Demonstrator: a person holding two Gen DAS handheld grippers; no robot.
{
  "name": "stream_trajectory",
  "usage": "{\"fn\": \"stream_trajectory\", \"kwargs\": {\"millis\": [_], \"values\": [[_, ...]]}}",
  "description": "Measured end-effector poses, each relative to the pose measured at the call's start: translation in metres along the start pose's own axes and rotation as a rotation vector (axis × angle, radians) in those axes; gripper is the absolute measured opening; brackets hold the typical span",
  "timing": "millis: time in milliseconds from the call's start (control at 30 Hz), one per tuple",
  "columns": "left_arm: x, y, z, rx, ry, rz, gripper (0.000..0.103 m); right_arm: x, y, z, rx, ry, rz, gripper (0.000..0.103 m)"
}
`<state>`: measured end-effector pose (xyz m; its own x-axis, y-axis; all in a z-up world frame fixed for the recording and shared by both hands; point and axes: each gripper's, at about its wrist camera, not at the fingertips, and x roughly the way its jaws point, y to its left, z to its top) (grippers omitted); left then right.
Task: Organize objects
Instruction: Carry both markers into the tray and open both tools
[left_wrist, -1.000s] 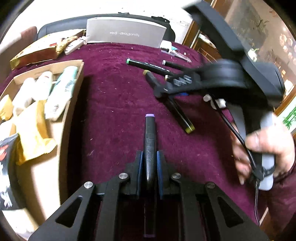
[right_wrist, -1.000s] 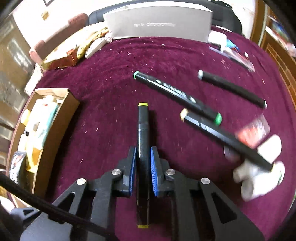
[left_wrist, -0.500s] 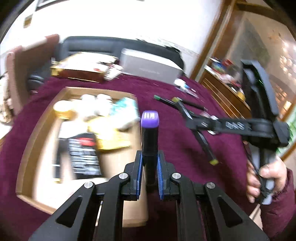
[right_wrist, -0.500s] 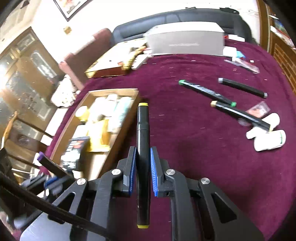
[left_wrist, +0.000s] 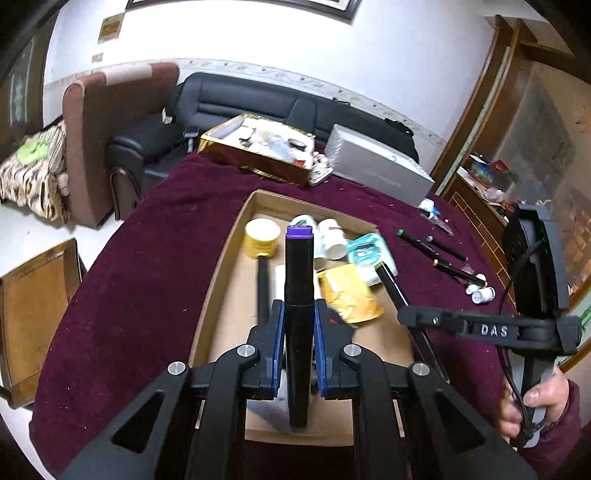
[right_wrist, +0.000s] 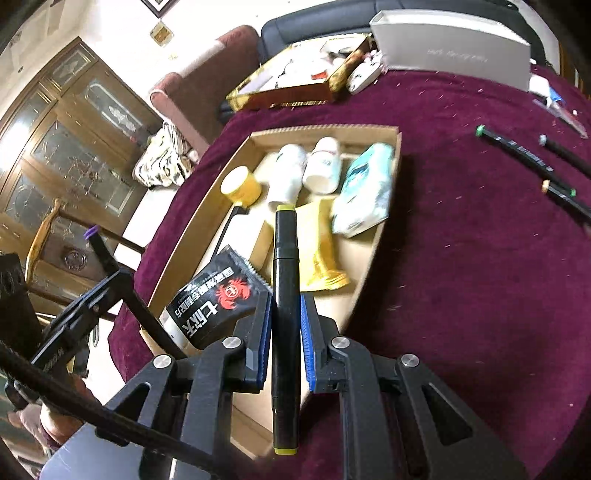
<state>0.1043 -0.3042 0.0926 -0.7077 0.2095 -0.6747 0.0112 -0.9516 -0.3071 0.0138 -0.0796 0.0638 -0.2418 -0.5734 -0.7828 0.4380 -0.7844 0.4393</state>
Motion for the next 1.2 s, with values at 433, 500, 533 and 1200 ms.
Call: {"fn": "stream_trajectory", "kwargs": {"millis": [433,500,533,1200], "values": [[0.068,0.025,0.017,0.049,0.187,0.107,0.012,0.04,0.009,-0.011,0.046,0.066,-0.005,0.013],[0.073,0.021,0.015,0.062,0.197,0.116,0.012,0.039,0.007,-0.011,0.047,0.065,-0.009,0.013],[0.076,0.021,0.014,0.059,0.2,0.121,0.012,0.039,0.006,-0.011,0.049,0.063,-0.012,0.013],[0.037,0.019,0.014,-0.036,0.146,0.067,0.042,0.008,0.006,-0.015,0.045,-0.034,-0.03,0.046]]}}
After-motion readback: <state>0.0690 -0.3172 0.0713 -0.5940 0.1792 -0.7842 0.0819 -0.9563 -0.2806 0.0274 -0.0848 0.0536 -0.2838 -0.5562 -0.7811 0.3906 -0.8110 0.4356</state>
